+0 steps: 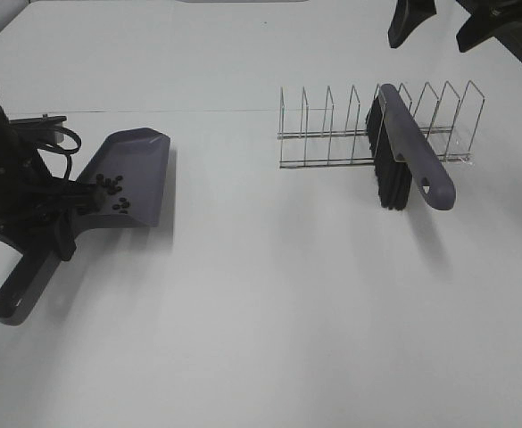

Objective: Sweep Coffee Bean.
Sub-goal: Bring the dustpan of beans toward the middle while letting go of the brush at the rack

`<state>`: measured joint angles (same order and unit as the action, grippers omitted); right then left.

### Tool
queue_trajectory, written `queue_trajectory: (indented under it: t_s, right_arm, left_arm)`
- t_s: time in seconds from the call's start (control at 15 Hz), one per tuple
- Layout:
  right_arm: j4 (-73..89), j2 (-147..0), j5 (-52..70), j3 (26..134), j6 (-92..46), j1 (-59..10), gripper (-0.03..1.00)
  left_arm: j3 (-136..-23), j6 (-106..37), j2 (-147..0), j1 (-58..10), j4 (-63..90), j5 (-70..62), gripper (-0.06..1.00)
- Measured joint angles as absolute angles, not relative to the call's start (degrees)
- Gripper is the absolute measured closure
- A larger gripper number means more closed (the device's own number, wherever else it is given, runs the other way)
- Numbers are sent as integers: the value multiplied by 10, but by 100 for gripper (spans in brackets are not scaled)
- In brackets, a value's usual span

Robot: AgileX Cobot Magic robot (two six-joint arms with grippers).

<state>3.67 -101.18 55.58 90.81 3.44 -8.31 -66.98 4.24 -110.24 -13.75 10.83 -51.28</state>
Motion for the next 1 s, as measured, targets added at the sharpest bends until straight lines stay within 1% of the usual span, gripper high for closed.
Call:
queue_trajectory:
  t_s: [0.2,0.27,0.4,0.6,1.0]
  right_arm:
    - [38,-938,489,781,27,-83,23]
    - [42,-900,469,718,23,-83,23]
    - [42,-878,455,676,23,-83,23]
    - [42,-868,450,658,23,-83,23]
    - [42,-865,444,657,23,-83,23]
  left_arm:
    - [-670,43,-1113,-138,115,-488,61]
    - [-678,43,-1135,-138,127,-471,61]
    - [-692,43,-1164,-138,129,-466,61]
    - [-697,42,-1184,-138,129,-449,61]
    - [-697,41,-1185,-138,124,-423,61]
